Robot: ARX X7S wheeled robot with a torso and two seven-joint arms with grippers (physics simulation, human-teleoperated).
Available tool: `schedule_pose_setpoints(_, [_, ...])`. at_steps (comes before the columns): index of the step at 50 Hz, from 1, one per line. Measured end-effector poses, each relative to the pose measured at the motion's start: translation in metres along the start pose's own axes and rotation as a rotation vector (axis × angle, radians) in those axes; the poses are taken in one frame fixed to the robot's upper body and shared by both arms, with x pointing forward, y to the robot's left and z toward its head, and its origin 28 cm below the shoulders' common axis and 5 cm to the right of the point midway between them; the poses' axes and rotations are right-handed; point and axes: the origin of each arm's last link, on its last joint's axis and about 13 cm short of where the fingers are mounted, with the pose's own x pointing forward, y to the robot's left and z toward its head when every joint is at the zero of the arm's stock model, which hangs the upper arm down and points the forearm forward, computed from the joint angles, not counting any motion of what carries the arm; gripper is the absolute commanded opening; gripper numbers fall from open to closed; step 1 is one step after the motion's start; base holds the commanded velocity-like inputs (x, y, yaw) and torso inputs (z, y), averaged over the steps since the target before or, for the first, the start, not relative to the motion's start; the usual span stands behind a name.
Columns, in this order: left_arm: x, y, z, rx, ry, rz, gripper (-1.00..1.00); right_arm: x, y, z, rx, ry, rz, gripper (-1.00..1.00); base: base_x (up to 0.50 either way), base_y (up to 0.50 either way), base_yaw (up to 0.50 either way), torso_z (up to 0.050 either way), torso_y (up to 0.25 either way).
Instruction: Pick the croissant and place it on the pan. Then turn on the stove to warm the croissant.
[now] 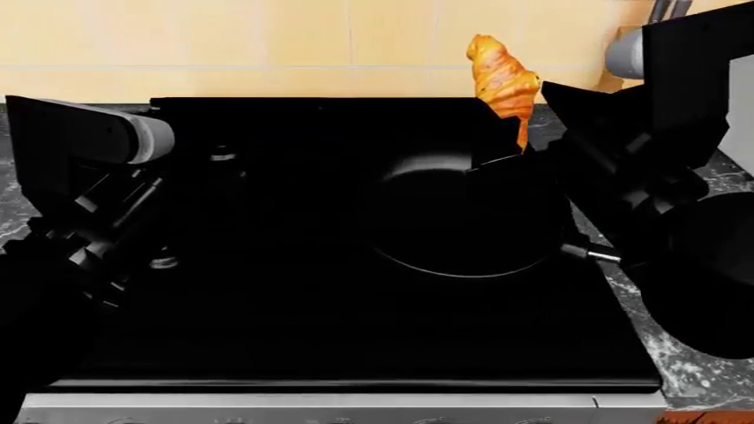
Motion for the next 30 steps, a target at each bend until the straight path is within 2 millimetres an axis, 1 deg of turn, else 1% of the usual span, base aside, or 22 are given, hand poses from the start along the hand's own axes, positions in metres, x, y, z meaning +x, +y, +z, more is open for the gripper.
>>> schedule_pose_setpoints(2, [0.0, 0.0, 0.0, 0.0, 0.0, 0.0, 1.0, 0.0, 0.0, 0.0, 0.001, 0.0, 0.0, -1.0, 0.0, 0.5, 0.0, 0.0, 0.0])
schedule_pose_setpoints(17, [0.0, 0.0, 0.0, -0.001, -0.001, 0.0, 1.0, 0.004, -0.002, 0.001, 0.003, 0.024, -0.005, -1.0, 0.0, 0.0, 0.0, 0.0, 0.0])
schedule_pose_setpoints(30, [-0.002, 0.0, 0.0, -0.002, -0.003, 0.0, 1.0, 0.018, -0.01, 0.009, -0.06, 0.091, -0.007, -1.0, 0.0, 0.0, 0.0, 0.0, 0.0])
